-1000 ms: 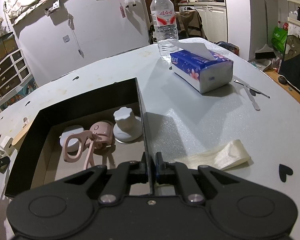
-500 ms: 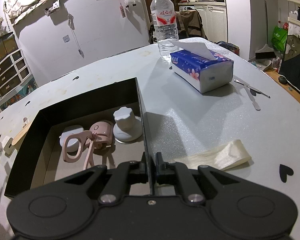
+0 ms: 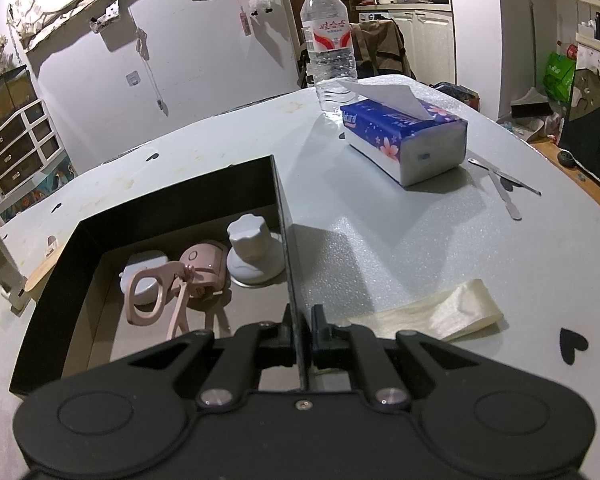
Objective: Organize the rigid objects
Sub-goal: 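Carry the beige rack into the black box and open the left gripper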
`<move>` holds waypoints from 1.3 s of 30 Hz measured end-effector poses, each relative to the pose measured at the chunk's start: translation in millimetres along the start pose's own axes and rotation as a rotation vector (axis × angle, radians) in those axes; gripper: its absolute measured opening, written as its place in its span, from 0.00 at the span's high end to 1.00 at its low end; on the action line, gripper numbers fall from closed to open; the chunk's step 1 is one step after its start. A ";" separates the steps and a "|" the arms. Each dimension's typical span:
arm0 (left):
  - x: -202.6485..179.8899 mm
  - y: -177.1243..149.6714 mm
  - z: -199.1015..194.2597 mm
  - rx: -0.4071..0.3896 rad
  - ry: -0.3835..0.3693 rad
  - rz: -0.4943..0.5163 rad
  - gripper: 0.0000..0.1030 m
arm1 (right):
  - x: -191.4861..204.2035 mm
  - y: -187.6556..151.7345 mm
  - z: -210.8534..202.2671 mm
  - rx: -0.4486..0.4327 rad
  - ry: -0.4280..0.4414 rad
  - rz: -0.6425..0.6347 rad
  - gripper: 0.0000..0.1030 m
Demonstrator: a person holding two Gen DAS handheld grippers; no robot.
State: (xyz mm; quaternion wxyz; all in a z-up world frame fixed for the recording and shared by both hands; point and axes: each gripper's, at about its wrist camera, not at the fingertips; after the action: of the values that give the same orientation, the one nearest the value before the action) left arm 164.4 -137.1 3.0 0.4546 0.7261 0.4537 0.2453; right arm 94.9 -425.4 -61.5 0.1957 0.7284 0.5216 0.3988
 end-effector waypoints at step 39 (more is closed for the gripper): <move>-90.8 19.5 63.8 0.363 -0.385 0.648 0.25 | -3.6 0.4 -0.7 -0.002 0.021 0.015 0.92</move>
State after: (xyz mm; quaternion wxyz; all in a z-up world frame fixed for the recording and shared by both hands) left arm 179.5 -248.6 -4.4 0.2952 0.9322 0.1444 0.1517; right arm 94.0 -428.9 -62.2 0.1879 0.7281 0.5177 0.4082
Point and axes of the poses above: each gripper's, at about its wrist camera, not at the fingertips, and z roughly the way its jaws point, x to its left, y to its top, and after that the axes turned 15 degrees about y, right-handed
